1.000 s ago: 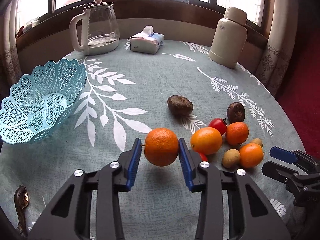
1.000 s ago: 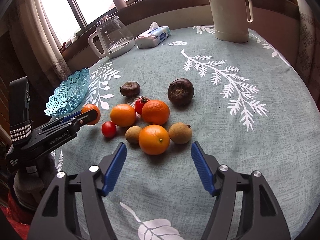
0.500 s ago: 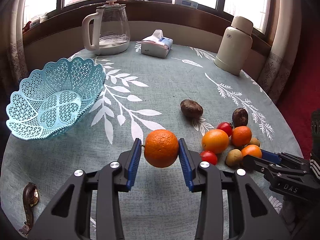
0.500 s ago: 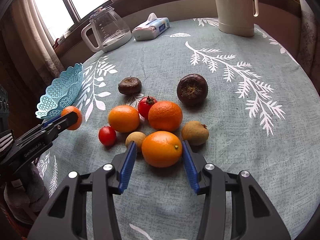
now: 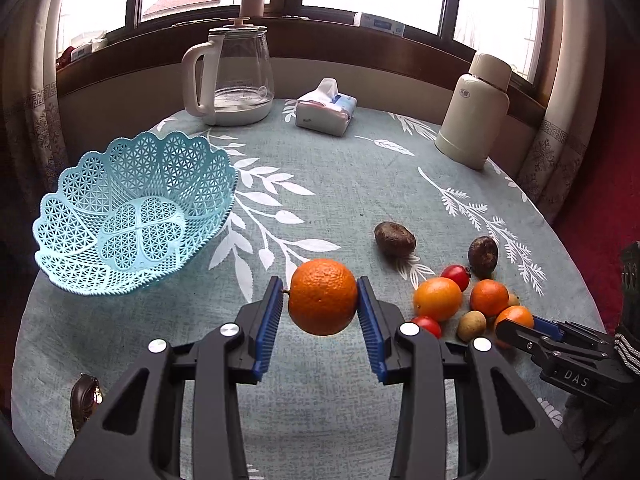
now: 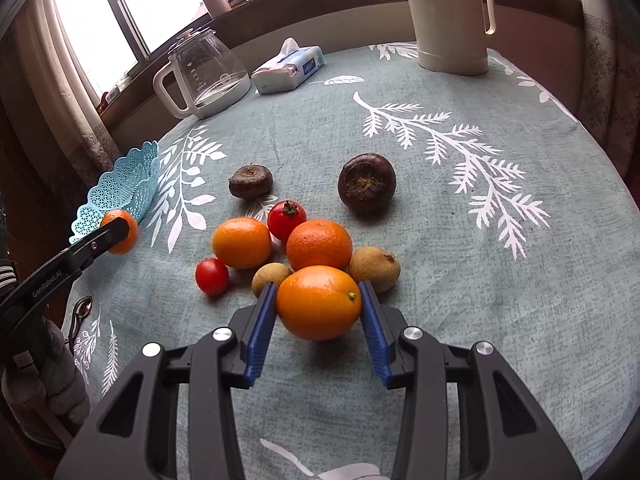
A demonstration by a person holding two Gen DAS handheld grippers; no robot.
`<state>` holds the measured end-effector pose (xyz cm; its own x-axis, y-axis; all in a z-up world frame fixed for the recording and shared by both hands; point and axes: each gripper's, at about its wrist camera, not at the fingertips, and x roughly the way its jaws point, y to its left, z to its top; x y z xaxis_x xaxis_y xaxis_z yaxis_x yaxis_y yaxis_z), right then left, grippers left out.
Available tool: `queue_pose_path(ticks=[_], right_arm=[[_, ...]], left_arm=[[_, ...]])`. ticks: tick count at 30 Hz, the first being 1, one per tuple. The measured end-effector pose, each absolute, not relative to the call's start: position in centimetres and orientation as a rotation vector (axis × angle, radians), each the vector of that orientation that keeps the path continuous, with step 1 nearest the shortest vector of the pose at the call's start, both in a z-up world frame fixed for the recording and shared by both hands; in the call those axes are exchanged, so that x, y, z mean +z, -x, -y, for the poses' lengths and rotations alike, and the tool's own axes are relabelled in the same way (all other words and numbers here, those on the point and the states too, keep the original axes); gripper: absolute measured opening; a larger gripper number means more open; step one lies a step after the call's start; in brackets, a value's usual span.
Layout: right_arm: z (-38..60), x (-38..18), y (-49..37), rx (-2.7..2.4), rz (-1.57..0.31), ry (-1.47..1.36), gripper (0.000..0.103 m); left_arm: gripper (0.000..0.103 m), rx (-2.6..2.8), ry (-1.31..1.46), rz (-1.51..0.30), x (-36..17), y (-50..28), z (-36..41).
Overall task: Organize fruits
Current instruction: 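Carry the tangerine into the blue basket and open the left gripper while the right gripper grasps an orange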
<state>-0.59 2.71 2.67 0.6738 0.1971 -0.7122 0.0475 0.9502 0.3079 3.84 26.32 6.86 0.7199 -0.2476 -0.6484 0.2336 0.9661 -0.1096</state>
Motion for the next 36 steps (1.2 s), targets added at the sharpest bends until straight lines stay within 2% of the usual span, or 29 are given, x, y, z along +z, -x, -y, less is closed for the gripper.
queue_pose_path(ticks=[14, 28, 30, 32, 36], right_arm=[[-4.2, 4.1, 0.8, 0.102, -0.793, -0.321, 0.042], [-6.5, 4.7, -0.4, 0.124, -0.796, -0.293, 0.042], [-7.0, 4.9, -0.7, 0.134, -0.794, -0.288, 0.042], [-7.6, 5.2, -1.1, 0.146, -0.794, -0.279, 0.042], [-9.3, 5.9, -1.9, 0.18, -0.784, -0.252, 0.042]], left_arm=[[0.039, -0.076, 0.079, -0.652, 9.1, -6.2, -33.9], [0.04, 0.026, 0.114, -0.693, 7.6, -8.7, -38.8], [0.043, 0.028, 0.121, -0.692, 7.7, -8.7, -39.0], [0.063, 0.038, 0.123, -0.675, 8.1, -8.5, -39.3], [0.068, 0.061, 0.125, -0.641, 9.1, -7.9, -40.3]])
